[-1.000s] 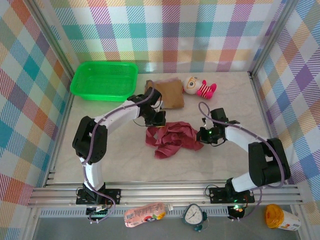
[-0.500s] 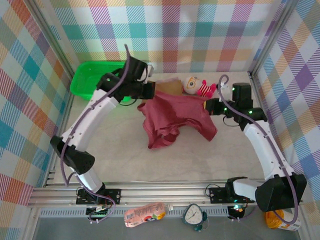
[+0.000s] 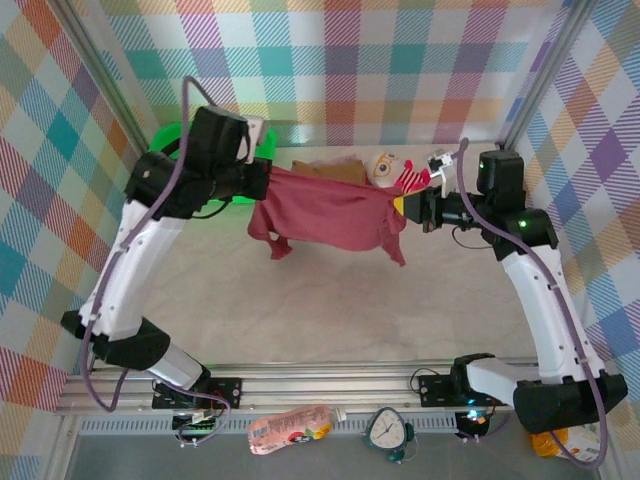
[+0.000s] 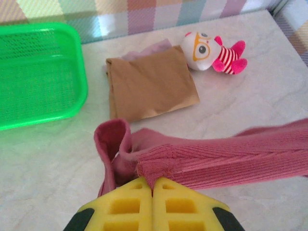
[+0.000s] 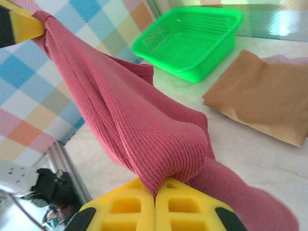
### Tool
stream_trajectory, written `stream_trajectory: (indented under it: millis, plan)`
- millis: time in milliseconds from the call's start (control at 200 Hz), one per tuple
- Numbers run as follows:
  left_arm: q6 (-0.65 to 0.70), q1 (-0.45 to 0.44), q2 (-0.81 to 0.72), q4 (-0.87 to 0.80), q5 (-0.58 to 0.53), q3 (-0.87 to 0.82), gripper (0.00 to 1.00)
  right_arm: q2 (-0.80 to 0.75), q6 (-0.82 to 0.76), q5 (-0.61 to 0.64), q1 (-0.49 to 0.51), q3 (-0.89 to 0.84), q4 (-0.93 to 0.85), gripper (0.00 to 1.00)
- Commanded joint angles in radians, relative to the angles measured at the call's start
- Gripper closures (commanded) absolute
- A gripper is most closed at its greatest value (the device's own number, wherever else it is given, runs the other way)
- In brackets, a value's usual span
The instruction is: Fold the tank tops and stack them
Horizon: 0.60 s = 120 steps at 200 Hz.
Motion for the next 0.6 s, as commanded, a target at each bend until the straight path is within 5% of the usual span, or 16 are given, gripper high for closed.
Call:
stream_trajectory:
  millis: [0, 290, 595]
  plan:
    - [0.034, 0.021, -0.062, -0.007, -0.042, -0.045, 1.0, -0.041, 0.012, -0.083, -0.001, -0.002, -0.033, 1.0]
    - [0.031, 0.073, 0.122, 0.259, 0.179, -0.339, 1.0, 0.001, 0.113, -0.016, -0.016, -0.263, -0.011, 0.99]
    - [-0.075, 0.056, 0.539, 0.401, 0.152, -0.2, 0.84, 0.253, 0.152, 0.243, -0.084, -0.387, 0.13, 0.9]
